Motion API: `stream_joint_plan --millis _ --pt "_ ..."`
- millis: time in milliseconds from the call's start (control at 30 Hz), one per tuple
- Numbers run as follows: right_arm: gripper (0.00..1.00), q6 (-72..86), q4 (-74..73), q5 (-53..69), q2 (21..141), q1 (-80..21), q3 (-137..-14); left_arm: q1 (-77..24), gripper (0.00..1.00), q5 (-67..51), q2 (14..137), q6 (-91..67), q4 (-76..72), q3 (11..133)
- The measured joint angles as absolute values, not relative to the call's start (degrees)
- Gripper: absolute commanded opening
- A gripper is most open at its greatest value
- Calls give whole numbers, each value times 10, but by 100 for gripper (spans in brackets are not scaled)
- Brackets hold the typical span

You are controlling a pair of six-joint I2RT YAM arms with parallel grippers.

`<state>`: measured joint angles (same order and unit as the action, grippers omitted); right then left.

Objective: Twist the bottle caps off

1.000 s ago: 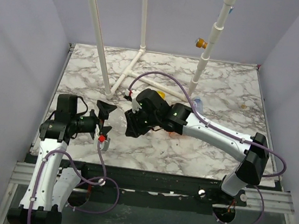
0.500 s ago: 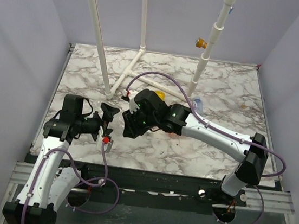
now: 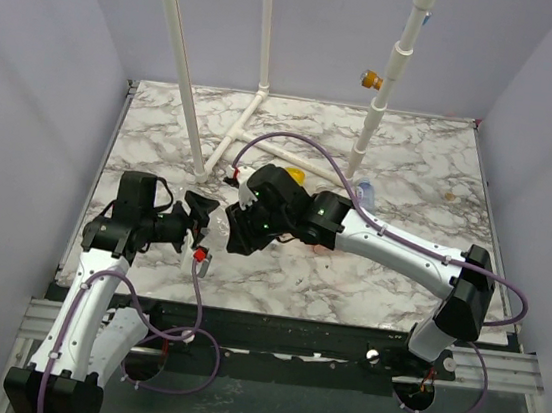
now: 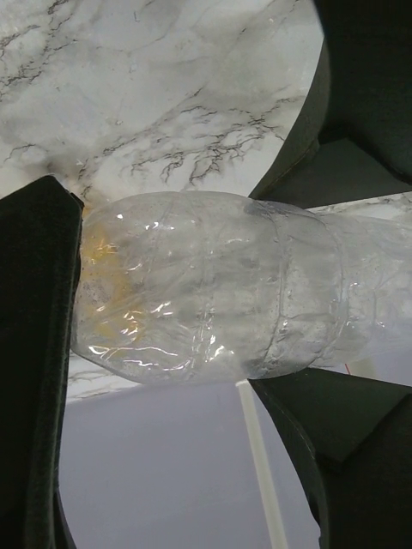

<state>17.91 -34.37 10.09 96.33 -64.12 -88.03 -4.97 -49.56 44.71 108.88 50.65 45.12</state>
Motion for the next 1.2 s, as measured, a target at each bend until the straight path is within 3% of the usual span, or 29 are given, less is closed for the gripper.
stream_joint_plan --millis 67,200,333,533,833,933,1200 --pt "44 179 -344 101 963 -641 -880 -50 52 -494 441 1089 503 448" --pt "69 182 -343 100 962 -641 -880 -50 40 -489 436 1086 491 441" --pt "80 186 -342 79 957 -642 -883 -50 39 -486 433 1056 468 434" --pt "84 187 -331 -9 950 -642 -931 -50 33 -486 428 915 408 433" --pt "85 202 -251 -142 904 -642 -940 -50 32 -486 430 491 241 433" --pt "82 203 -227 -165 903 -642 -940 -50 32 -486 431 355 181 433" --pt "72 197 -170 -213 919 -642 -971 -60 32 -486 430 167 95 431"
